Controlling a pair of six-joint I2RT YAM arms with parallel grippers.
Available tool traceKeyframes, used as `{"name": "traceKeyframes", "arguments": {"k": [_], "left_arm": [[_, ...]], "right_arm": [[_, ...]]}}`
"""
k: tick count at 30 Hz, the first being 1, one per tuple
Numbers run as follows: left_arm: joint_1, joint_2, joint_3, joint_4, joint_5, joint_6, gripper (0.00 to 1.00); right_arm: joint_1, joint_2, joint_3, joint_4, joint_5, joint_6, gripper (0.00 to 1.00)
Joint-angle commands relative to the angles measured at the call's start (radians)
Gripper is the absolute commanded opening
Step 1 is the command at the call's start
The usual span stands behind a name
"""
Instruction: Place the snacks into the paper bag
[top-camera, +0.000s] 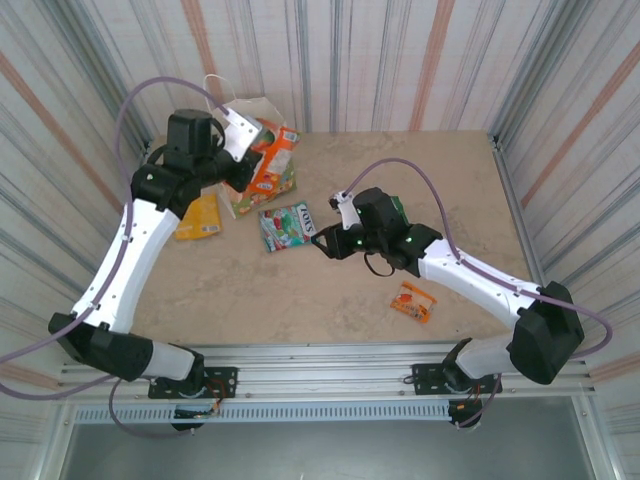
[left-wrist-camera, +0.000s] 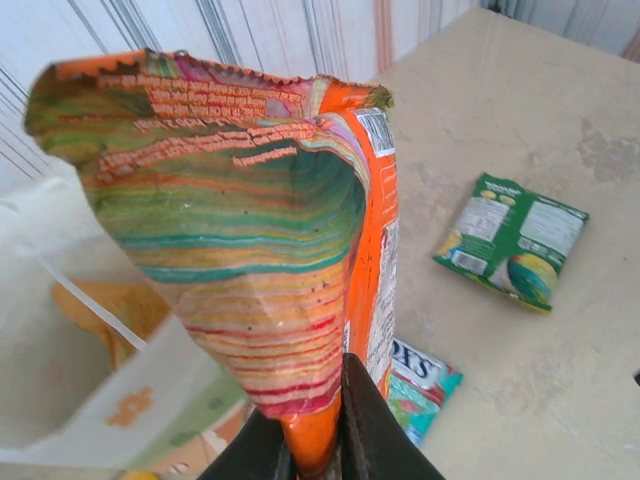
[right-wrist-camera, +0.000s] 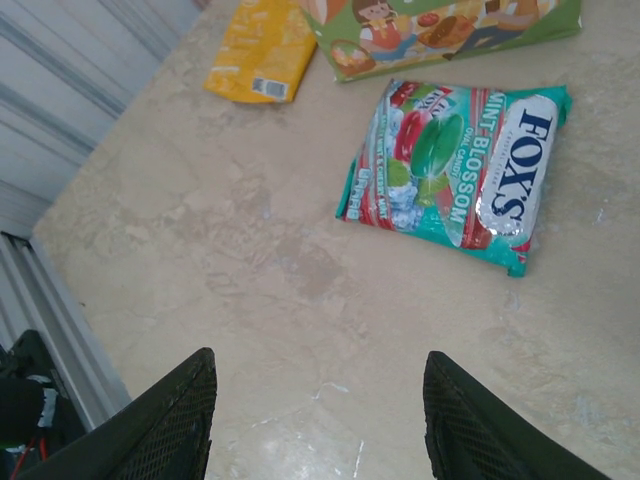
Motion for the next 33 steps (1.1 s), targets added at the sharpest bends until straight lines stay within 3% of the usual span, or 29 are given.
{"name": "traceKeyframes", "arguments": {"k": [1, 6, 10, 13, 24, 33], "left_arm": [[0.036, 0.010, 0.093, 0.073, -0.018, 0.031, 0.00], [0.095, 0.039, 0.128, 0.219, -0.008, 0.011, 0.00], [0.188, 0.063, 0.120, 0.403, 0.107, -0.098, 0.00], [0.225, 0.106, 0.155, 0.474, 0.130, -0.123, 0.00], [0.265, 0.309, 0.341, 0.360, 0.100, -0.011, 0.03], [0.272, 0.318, 0.220, 0.312, 0.125, 0.040, 0.02]], "right_arm": [[0.008, 0.014, 0.049, -0.031, 0.007, -0.047, 0.56], [0.008, 0.032, 0.067, -0.034, 0.008, -0.062, 0.56], [0.009, 0.049, 0.076, -0.041, -0.005, -0.061, 0.56], [0.009, 0.051, 0.076, -0.051, 0.004, -0.064, 0.56], [0.007, 0.065, 0.074, -0.061, 0.016, -0.069, 0.56], [-0.002, 0.086, 0.079, -0.051, 0.000, -0.068, 0.56]]}}
